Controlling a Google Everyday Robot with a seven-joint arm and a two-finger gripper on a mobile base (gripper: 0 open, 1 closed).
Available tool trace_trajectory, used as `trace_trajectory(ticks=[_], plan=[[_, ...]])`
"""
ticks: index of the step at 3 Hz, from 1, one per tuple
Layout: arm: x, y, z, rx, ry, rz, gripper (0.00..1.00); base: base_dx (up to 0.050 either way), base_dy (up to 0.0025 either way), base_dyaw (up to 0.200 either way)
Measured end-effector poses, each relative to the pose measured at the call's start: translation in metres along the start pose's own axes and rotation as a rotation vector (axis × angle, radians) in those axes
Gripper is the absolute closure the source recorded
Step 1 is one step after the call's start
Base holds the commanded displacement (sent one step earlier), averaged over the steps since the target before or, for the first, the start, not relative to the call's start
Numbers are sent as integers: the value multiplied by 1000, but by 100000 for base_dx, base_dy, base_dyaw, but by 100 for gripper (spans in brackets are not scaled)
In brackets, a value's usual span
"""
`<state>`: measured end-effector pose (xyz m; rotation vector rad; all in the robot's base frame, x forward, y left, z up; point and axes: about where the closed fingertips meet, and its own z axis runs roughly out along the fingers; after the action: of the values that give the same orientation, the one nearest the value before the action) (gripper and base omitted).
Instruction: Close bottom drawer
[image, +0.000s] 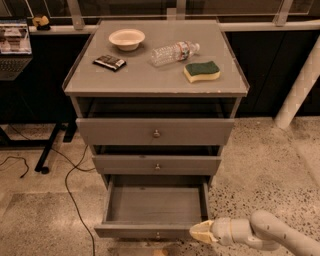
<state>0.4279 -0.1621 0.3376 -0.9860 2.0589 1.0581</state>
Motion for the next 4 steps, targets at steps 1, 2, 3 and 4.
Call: trace_trajectory(ticks=[1,2,3,4], plan=[[11,-16,15,-46,-16,18,100,0,0,0],[26,-32,22,-60,-15,53,100,0,0,0],[26,-34,21,-58,-17,53,100,0,0,0],[31,-35,22,-49,-24,60,100,0,0,0]])
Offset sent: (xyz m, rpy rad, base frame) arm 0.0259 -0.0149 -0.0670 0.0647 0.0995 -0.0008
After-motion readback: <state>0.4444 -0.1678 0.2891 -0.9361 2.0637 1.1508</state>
